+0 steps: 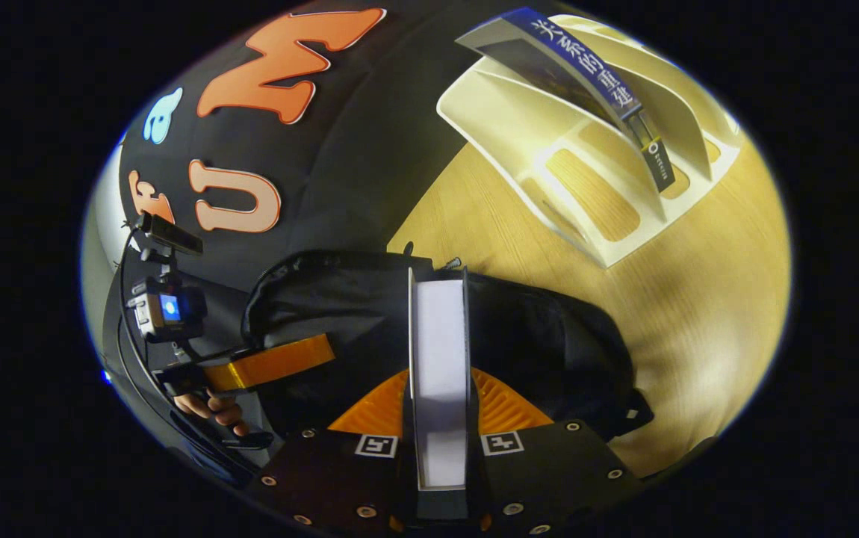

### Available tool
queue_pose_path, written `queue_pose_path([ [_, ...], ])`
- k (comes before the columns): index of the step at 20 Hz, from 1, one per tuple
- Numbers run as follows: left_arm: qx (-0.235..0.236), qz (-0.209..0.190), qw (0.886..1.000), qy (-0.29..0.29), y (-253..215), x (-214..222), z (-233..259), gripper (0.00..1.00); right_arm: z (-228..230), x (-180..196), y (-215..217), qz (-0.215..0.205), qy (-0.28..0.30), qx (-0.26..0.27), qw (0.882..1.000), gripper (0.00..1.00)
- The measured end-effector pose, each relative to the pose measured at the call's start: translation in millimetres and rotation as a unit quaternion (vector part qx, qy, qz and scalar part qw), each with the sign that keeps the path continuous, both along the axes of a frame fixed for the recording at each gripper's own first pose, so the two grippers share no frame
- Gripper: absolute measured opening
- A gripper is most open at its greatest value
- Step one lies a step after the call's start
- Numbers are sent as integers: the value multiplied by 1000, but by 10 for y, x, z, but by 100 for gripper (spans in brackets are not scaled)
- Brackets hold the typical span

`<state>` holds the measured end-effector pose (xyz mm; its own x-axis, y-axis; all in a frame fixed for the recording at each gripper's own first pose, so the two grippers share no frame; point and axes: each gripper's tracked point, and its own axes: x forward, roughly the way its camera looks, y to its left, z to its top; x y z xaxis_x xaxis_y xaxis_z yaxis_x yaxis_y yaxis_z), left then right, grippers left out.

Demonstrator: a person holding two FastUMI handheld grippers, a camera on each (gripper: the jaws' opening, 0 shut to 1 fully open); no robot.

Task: Open the schoolbag, grab two books from the bookshelf and put them into the schoolbag.

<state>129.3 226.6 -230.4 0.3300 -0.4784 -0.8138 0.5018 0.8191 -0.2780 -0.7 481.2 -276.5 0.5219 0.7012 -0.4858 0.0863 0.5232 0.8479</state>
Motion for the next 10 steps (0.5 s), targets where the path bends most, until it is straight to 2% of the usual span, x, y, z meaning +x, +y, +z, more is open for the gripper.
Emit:
queue_pose_path([
  [3,-14,7,1000,0,-46,-10,11,6,-109,25,141,-28,5,10,1000,26],
  [4,-20,6,1000,3,-62,-30,6,6,-123,55,216,-31,8,16,999,36],
  [5,-24,8,1000,5,-79,-37,5,6,-151,96,288,-32,12,20,999,26],
  [6,-27,7,1000,5,-87,-38,7,6,-168,115,358,-30,17,26,999,26],
  [8,-29,8,1000,2,-105,-17,12,6,-211,139,478,-22,23,29,999,26],
  [10,-31,15,999,9,-104,-15,-18,6,-296,-18,546,22,63,10,998,32],
])
